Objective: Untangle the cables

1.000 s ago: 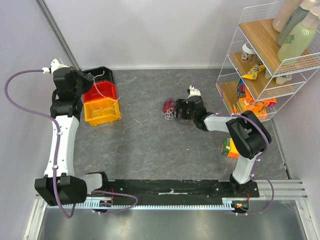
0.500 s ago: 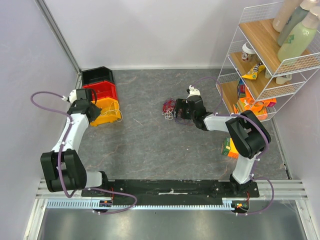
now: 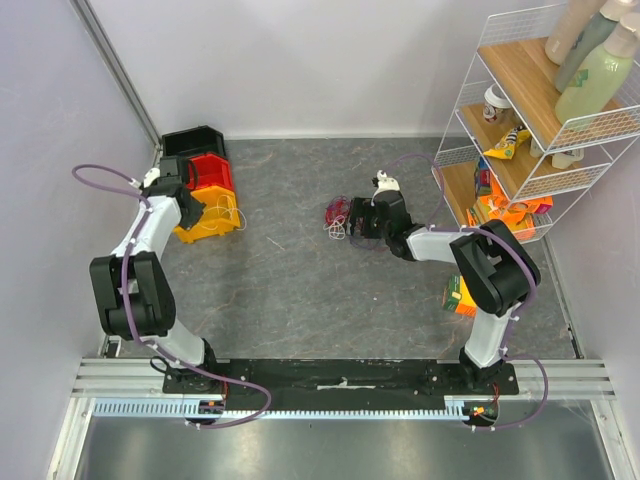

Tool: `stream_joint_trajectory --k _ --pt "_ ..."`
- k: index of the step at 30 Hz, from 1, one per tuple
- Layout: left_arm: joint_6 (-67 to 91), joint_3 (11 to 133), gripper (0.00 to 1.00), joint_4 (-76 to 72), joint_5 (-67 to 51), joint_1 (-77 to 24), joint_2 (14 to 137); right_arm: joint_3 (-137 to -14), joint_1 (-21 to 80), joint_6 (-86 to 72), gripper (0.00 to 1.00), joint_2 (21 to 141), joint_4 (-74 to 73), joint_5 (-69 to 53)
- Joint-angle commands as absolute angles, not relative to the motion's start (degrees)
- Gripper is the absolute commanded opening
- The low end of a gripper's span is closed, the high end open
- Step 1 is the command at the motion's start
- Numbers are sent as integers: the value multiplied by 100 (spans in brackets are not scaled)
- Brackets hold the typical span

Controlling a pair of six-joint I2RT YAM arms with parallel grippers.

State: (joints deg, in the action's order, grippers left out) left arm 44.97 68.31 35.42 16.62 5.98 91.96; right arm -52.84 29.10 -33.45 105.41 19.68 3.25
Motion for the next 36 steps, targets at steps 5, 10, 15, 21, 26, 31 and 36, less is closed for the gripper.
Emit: stream_joint_trajectory --k 5,10,15,21,26,31,36 --pt "4175 6969 2 3147 1757 598 8428 -5537 2927 -3401 96 10679 2127 202" --pt "4219 7829 2 3576 2056 606 9384 -5502 2927 -3393 96 10635 2136 228" --pt "4254 8174 2 3823 2074 615 10019 -5537 2927 -3393 96 10661 2127 229" --pt "4017 8043 54 3832 2179 484 9678 -5563 2927 -3410 96 10696 2145 185" --pt "3412 7954 55 3622 2855 -622 9334 -5599 2927 -3410 95 10732 2118 158" --pt "3067 8445 57 3901 3444 -1686 10131 -5590 2909 -3410 95 10705 2100 193" --pt "3769 8877 56 4333 3383 -1960 11020 -5572 2918 -3410 96 10696 2092 202"
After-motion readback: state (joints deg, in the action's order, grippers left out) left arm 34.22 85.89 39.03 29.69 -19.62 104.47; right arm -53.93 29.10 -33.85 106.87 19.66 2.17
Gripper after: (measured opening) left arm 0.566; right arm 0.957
